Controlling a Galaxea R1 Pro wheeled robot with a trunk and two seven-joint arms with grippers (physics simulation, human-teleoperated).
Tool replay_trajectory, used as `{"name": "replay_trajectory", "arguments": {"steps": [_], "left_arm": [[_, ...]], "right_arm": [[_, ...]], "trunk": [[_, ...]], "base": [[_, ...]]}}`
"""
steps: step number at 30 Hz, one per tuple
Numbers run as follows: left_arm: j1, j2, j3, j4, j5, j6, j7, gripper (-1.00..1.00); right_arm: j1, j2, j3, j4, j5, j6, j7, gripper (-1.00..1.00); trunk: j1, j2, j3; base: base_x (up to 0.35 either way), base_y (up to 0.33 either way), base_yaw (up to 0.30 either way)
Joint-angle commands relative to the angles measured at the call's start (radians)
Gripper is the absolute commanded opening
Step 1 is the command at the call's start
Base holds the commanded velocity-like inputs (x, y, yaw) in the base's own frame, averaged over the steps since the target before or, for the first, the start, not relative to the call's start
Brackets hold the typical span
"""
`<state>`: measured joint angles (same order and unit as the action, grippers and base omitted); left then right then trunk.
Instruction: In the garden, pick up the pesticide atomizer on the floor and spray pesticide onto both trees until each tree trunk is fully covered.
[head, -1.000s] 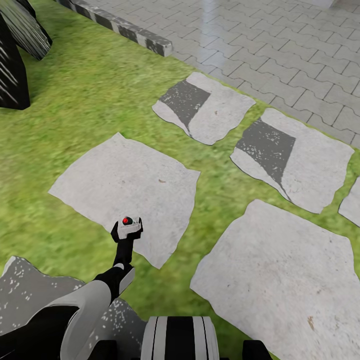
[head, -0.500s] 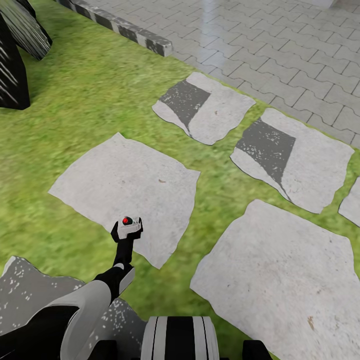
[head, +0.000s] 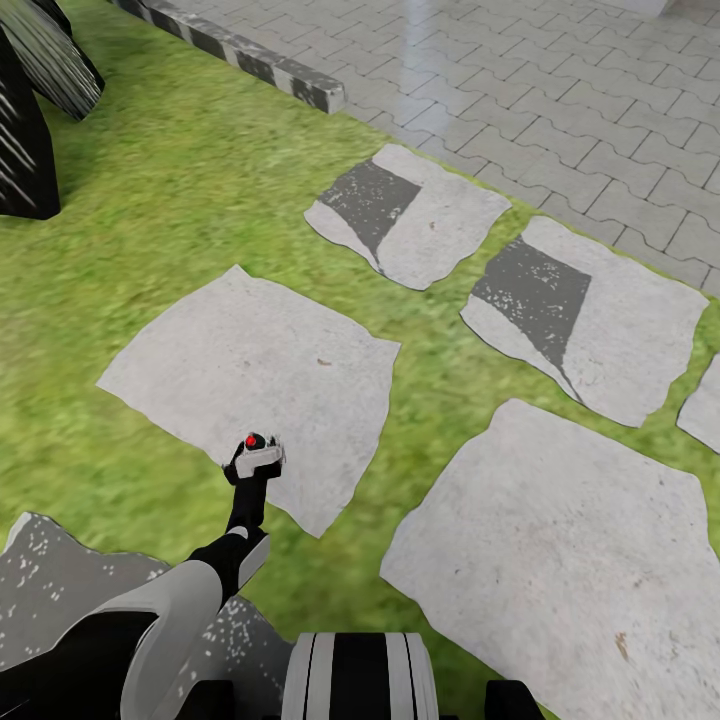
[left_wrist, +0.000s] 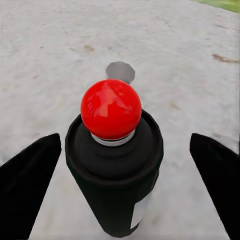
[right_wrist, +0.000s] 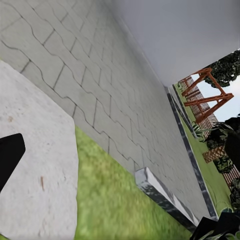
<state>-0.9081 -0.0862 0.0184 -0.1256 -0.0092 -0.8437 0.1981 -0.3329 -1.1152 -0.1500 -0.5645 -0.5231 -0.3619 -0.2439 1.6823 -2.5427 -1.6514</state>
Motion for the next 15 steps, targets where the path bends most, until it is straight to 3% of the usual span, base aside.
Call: {"name": "replay_trajectory", "arguments": {"steps": [1, 15], "left_arm": [[0.000, 0.000, 0.000, 0.000, 0.000, 0.000, 0.000, -1.00], [0.001, 0.000, -0.001, 0.000, 0.000, 0.000, 0.000, -1.00]], "right_arm": [[0.000, 0.000, 0.000, 0.000, 0.000, 0.000, 0.000, 1.00], [0.000, 0.000, 0.000, 0.000, 0.000, 0.002, 0.000, 1.00]], "trunk": [[0.000, 0.000, 0.000], [0.000, 0.000, 0.000]], "base": [[0.000, 0.000, 0.000], [0.000, 0.000, 0.000]]}}
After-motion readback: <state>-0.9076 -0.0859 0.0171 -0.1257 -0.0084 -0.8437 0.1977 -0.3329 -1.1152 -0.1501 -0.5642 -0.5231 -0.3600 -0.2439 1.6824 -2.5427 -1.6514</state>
